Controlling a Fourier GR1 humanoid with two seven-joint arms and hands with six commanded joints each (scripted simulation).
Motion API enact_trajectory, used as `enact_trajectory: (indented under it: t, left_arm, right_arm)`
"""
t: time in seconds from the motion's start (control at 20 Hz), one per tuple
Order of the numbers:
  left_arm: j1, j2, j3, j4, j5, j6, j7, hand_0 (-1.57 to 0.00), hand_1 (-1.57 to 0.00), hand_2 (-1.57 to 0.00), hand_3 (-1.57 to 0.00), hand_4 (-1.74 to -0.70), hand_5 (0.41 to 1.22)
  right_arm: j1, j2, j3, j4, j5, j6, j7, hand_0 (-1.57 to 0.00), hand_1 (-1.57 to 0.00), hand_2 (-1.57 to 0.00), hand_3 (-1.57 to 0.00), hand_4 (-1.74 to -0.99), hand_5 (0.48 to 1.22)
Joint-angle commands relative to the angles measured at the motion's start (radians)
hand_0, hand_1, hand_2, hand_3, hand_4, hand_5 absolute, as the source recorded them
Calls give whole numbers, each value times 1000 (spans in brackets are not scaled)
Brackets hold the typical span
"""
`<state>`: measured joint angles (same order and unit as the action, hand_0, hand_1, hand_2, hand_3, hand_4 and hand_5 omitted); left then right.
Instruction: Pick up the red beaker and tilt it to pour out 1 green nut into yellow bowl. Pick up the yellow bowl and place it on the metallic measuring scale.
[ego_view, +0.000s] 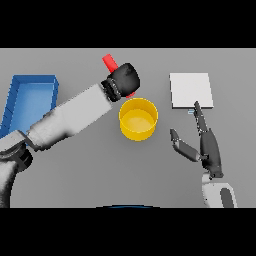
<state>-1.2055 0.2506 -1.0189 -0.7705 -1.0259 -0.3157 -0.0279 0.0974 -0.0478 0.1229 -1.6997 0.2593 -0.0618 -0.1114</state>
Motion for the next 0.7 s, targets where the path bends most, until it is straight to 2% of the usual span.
enact_trajectory:
  t: [0.0, 0.35, 0.65]
  left_arm:
    - [-14, -3, -22, 9, -13, -2, -15, -1571, -1571, -1571, -1571, -1734, 1220]
    - [-88, -21, -195, 27, -124, 30, -61, -1571, -1571, -1571, -1571, -1734, 1221]
    - [-141, -53, -289, 53, -171, 31, -52, -1571, -1571, -1571, -1571, -1725, 1221]
  right_arm:
    - [2, 3, -3, -6, -7, -1, 9, 1, 1, 1, 1, -1179, 635]
    - [1, -4, -13, 0, -11, -2, 4, 1, 1, 1, 1, -1162, 627]
    - [18, -10, -1, -19, 21, -15, -4, 1, 1, 1, 1, -1155, 637]
